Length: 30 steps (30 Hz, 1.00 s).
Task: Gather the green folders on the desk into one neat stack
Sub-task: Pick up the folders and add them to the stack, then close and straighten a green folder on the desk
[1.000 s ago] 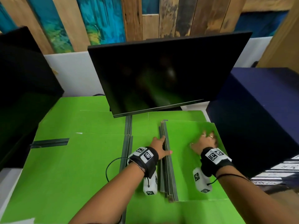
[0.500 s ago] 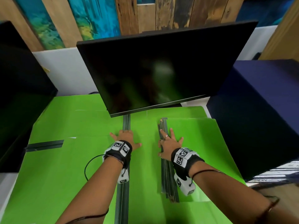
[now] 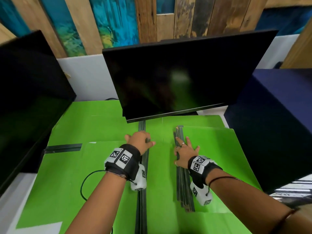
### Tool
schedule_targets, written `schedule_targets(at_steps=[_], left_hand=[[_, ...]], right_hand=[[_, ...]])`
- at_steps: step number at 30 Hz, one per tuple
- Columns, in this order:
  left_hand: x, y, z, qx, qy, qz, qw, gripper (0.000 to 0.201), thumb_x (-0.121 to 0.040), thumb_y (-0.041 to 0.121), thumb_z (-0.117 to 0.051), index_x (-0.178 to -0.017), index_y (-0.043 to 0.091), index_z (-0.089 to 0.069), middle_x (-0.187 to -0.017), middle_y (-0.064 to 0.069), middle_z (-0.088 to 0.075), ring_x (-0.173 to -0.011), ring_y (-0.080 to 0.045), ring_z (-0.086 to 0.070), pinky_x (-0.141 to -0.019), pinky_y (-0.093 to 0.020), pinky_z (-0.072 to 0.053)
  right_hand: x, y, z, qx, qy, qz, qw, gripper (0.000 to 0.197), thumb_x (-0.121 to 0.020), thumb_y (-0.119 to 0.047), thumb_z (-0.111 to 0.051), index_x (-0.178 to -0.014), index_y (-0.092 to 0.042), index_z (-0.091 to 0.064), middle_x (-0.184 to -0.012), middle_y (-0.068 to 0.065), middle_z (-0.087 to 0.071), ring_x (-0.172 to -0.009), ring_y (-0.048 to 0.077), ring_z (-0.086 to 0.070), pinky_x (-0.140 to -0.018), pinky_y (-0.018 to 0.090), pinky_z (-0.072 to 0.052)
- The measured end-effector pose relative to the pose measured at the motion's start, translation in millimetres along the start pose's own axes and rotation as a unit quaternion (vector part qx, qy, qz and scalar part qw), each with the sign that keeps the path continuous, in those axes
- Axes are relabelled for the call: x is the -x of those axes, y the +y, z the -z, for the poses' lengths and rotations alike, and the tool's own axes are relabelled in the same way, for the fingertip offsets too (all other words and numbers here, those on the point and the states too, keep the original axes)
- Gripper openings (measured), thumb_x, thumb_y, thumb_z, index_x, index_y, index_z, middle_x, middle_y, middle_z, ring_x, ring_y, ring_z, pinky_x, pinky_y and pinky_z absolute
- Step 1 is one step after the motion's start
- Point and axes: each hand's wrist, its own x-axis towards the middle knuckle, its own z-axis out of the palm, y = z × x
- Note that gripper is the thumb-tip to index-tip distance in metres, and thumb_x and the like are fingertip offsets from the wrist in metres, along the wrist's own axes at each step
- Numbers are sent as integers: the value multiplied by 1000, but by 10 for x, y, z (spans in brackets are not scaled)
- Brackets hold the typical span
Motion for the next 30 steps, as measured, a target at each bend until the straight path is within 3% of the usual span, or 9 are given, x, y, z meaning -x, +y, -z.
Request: schedule_targets(at_steps=[3, 5, 10, 17, 20, 22, 25, 28, 30], left_hand=[[160, 130, 84, 37, 20, 2, 999, 15, -92, 28, -53, -85, 16, -55, -141, 0, -32, -134, -28, -31, -106, -62, -27], [247, 131, 162, 90, 36, -1, 995, 16, -93, 22, -52, -81, 14, -47, -150, -5, -17, -135, -33, -32, -112, -49, -30], [555, 28, 576, 157, 97, -44, 982, 15, -91, 23, -55, -80, 14, -49, -146, -13, -22, -134, -20, -34, -107, -24, -28], [918, 132, 1066, 169, 150, -175, 958, 23, -88, 27, -58, -69, 31, -46, -126, -7, -49, -140, -7, -23, -99, -17, -25], [1074, 249, 1253, 199, 179, -221, 938, 21, -86, 27, -59, -71, 15, -51, -96, -1, -60, -115, 7, -49, -84, -11, -33], [1197, 333, 1395, 206, 205, -251, 923, 24, -88, 26, -56, -75, 7, -50, -110, -4, -60, -104, 9, -46, -69, 0, -33], [1346, 428, 1576, 191, 263, -301, 897, 23, -92, 28, -50, -75, 15, -43, -122, 4, -51, -109, 19, -46, -79, 5, -29], [1371, 470, 1653, 203, 278, -348, 872, 23, -90, 31, -44, -75, 15, -40, -120, 0, -51, -122, 11, -40, -86, 2, -29], [1344, 462, 1657, 245, 271, -360, 858, 21, -92, 29, -46, -78, 14, -42, -125, 3, -52, -101, 20, -49, -77, 1, -34]], right_hand=[[1, 14, -5, -9, 16, 4, 1000, 20, -78, -33, -65, -96, -25, -60, -158, -11, 5, -144, 31, 13, -107, 71, -4], [-7, 18, 1, -16, 23, 8, 1000, 15, -79, -34, -65, -90, -27, -56, -158, -10, 5, -144, 31, 13, -107, 71, -4], [-58, 24, -31, -37, 25, 3, 999, 15, -79, -34, -63, -91, -26, -57, -158, -11, 4, -144, 31, 15, -106, 71, 0], [-42, -7, 143, -185, -2, -15, 983, 53, -86, -19, -52, -138, -14, -42, -158, -6, 3, -144, 27, 17, -108, 64, 10], [-52, -152, 380, -424, 0, 15, 905, 64, -87, -9, -50, -146, -7, -24, -156, 7, -10, -146, 28, -3, -118, 49, -3], [-28, -270, 537, -593, -21, 82, 801, 80, -69, -15, -54, -144, -10, -27, -150, 8, -31, -138, 27, -29, -116, 45, -18], [38, -422, 771, -717, -61, 183, 670, 91, -55, -38, -72, -138, -18, -40, -132, 4, -53, -118, 24, -49, -102, 44, -35], [39, -480, 887, -732, -44, 197, 651, 100, -51, -61, -76, -137, -22, -42, -128, 3, -56, -113, 24, -52, -93, 41, -41], [92, -488, 952, -715, 7, 180, 676, 90, -58, -63, -73, -128, -13, -49, -114, 4, -59, -101, 22, -54, -86, 36, -43]])
